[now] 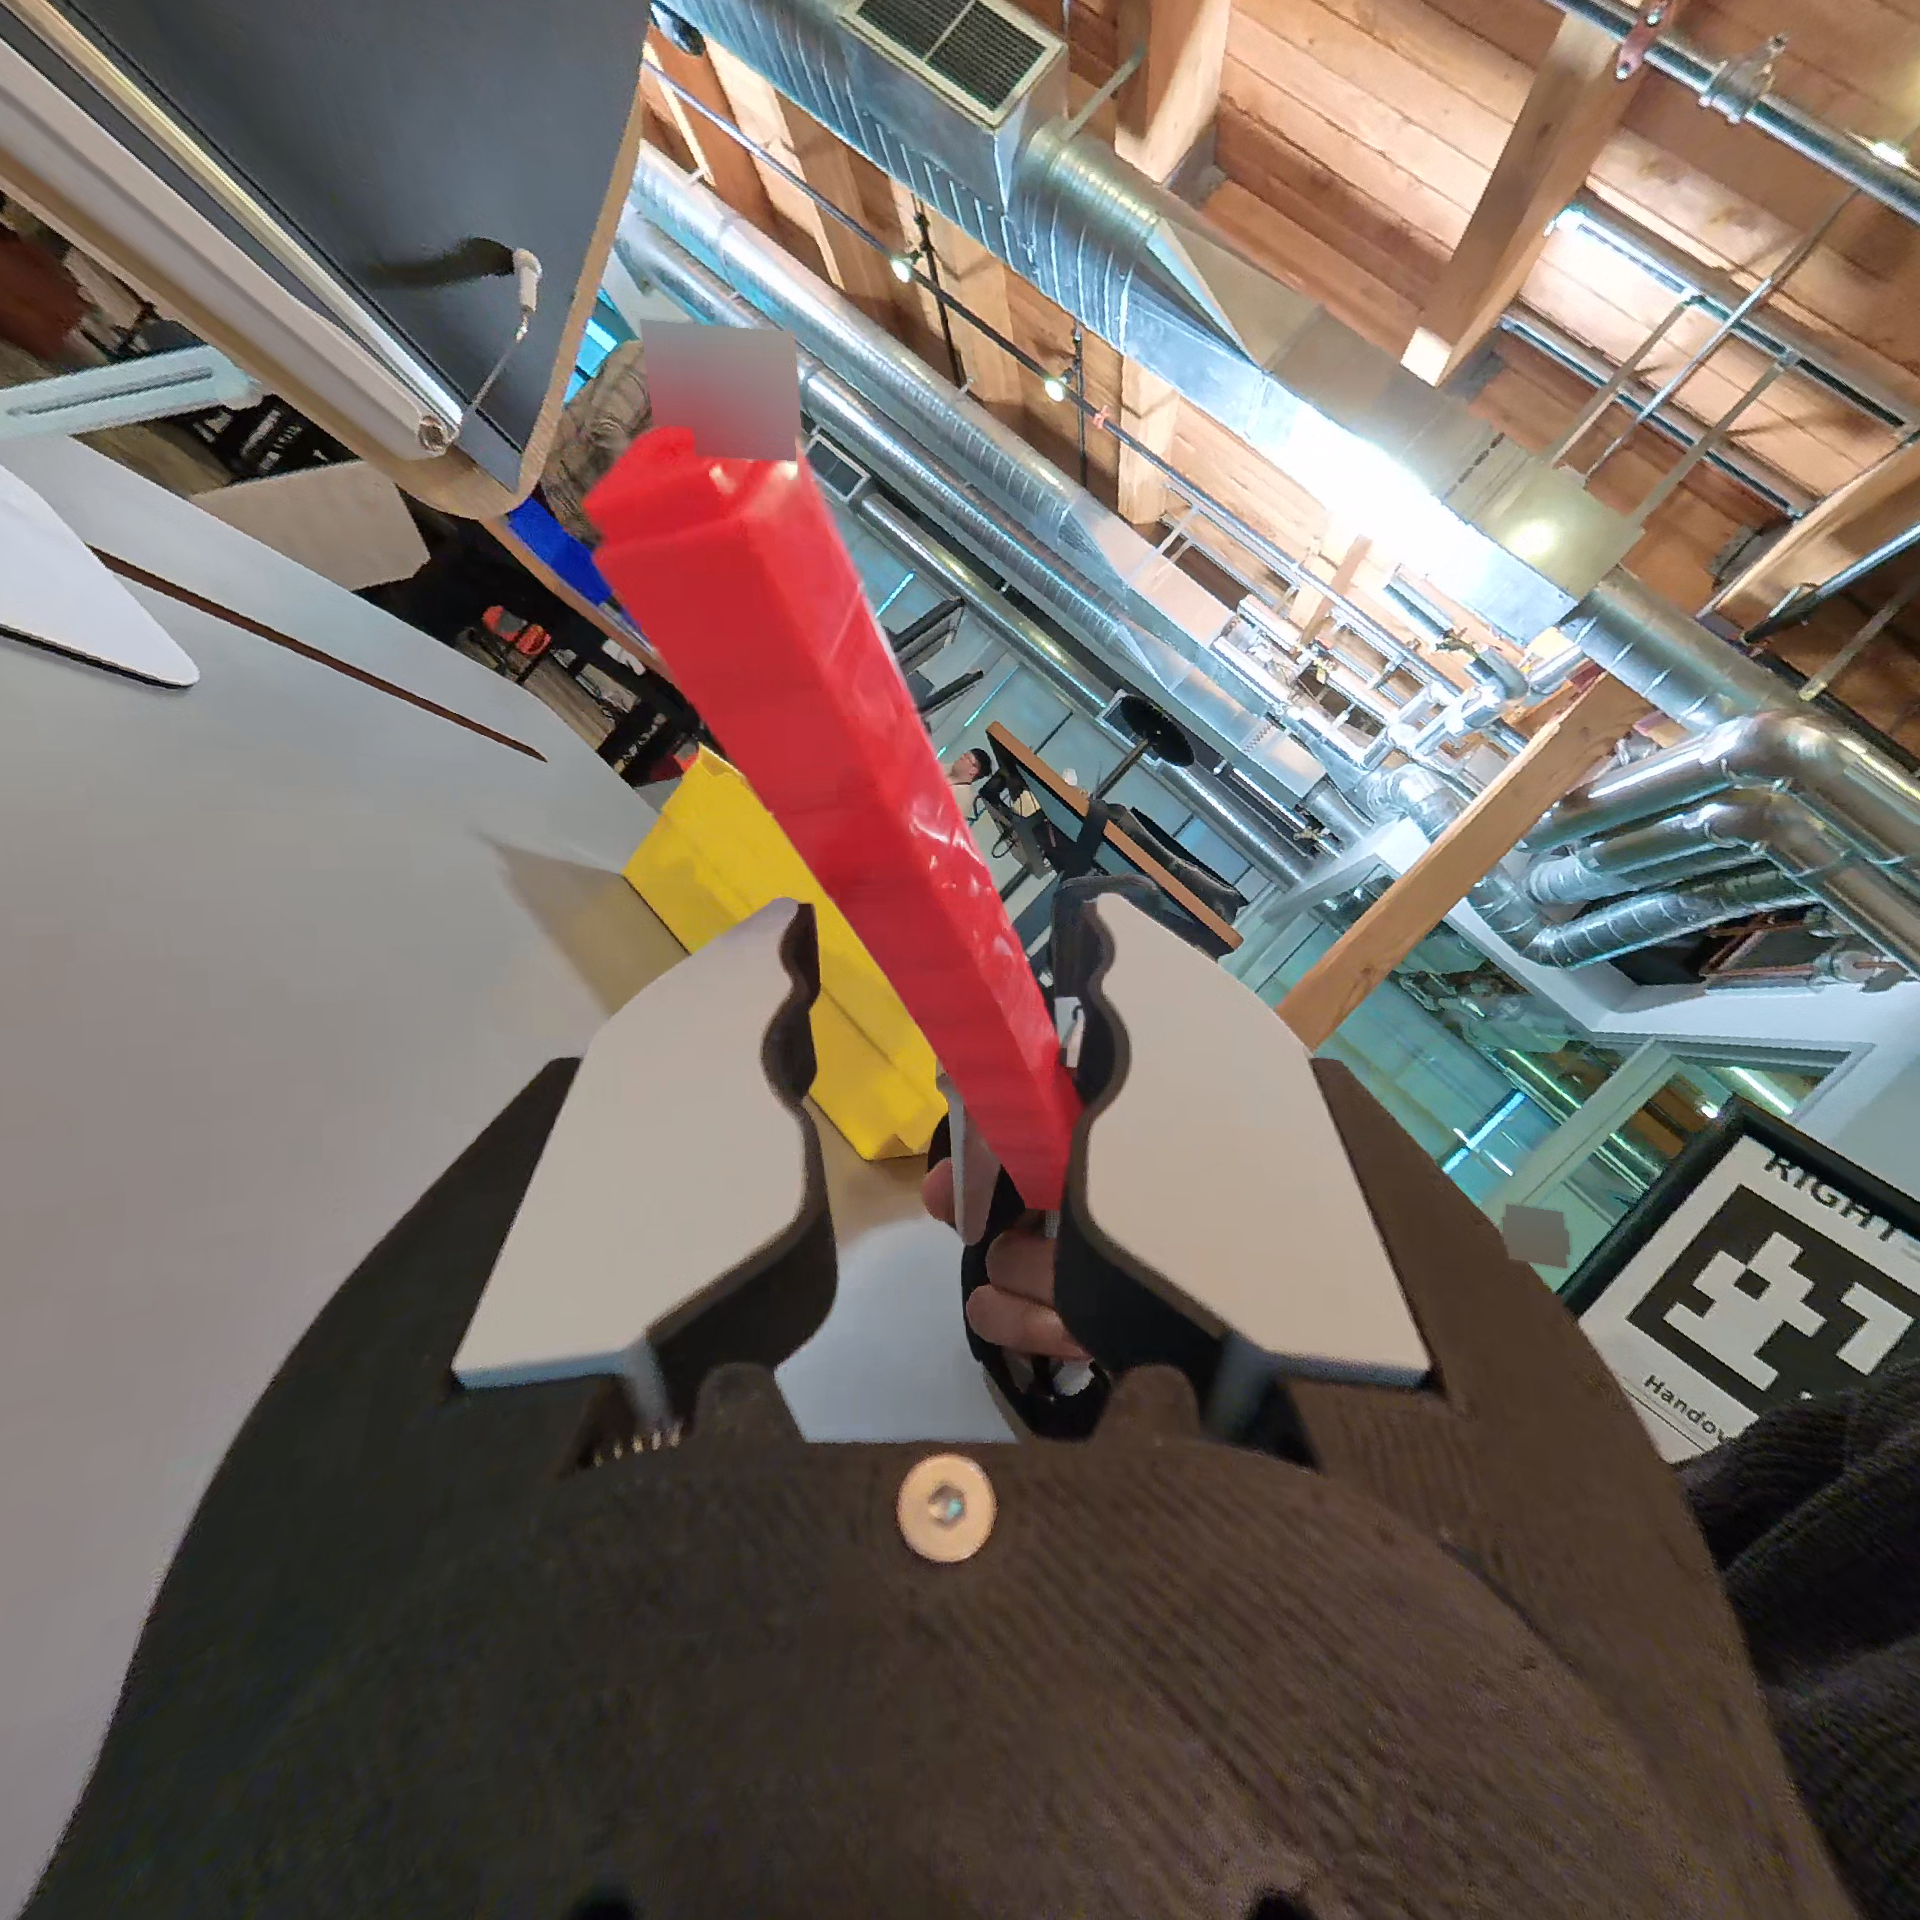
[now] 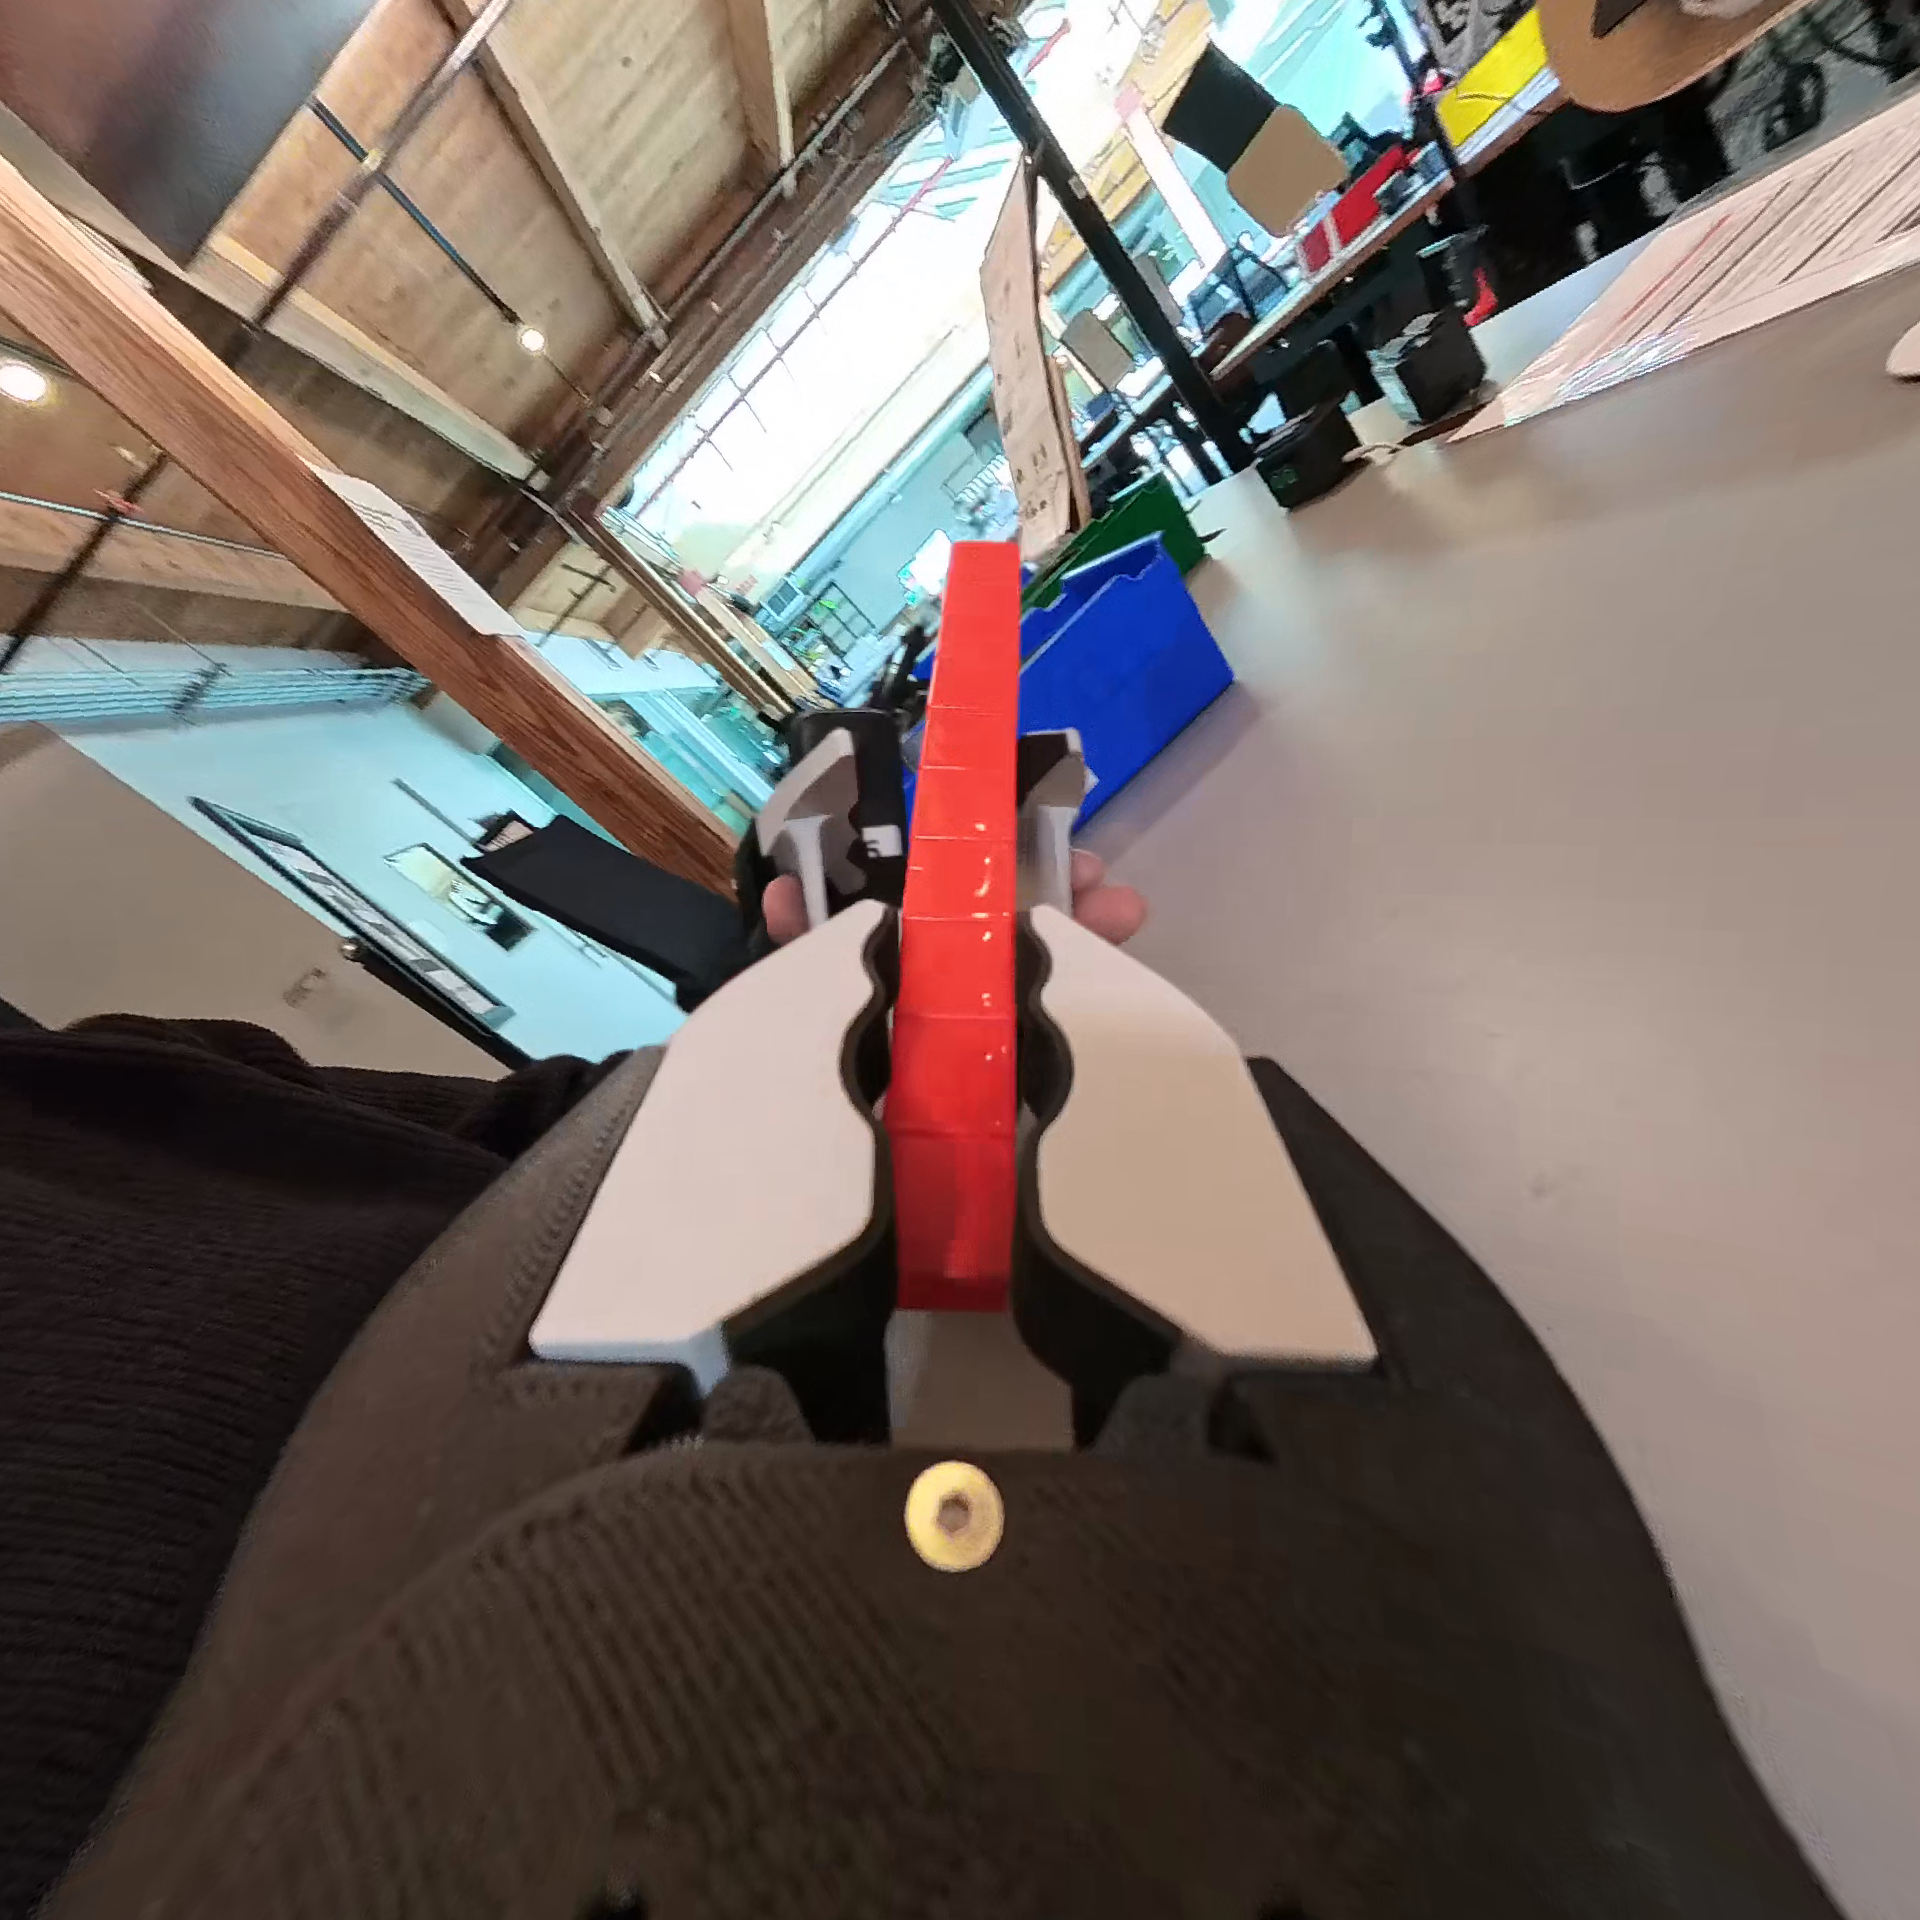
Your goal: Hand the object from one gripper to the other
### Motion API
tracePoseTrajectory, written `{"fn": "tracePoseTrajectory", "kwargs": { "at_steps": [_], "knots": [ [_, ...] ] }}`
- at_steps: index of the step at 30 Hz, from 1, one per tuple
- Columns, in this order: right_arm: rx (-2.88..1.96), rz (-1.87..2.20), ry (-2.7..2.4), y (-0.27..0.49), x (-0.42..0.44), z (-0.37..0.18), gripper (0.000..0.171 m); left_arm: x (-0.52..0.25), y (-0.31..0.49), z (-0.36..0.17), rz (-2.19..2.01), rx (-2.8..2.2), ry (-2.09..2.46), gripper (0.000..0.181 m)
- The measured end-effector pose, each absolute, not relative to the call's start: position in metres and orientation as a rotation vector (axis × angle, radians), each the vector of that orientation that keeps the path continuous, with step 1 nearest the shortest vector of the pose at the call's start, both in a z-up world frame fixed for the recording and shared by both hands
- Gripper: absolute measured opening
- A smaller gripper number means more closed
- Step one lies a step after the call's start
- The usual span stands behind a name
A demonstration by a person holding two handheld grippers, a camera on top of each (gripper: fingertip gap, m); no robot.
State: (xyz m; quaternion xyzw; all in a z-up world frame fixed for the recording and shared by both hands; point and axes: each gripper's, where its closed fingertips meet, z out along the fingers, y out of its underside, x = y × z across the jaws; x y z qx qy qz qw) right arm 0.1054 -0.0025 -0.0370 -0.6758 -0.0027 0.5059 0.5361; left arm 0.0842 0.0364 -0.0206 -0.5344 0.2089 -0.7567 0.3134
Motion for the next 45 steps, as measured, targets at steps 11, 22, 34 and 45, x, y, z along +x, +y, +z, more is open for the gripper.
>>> {"fn": "tracePoseTrajectory", "kwargs": {
  "at_steps": [11, 22, 34, 45],
  "knots": [
    [-1.503, 1.435, 0.092, -0.004, 0.101, -0.034, 0.021, 0.085, 0.028, -0.019, -2.061, -1.379, 0.565, 0.037],
    [-1.599, 1.316, -0.015, -0.002, 0.087, -0.049, 0.023, 0.08, 0.035, -0.013, -2.094, -1.373, 0.606, 0.022],
    [-1.76, 1.161, -0.249, -0.01, 0.083, -0.067, 0.046, 0.081, 0.035, -0.025, -2.081, -1.432, 0.975, 0.022],
    [-1.93, 1.202, -0.469, -0.029, 0.053, -0.099, 0.046, 0.078, 0.036, -0.028, -2.095, -1.443, 1.06, 0.022]
  ]
}}
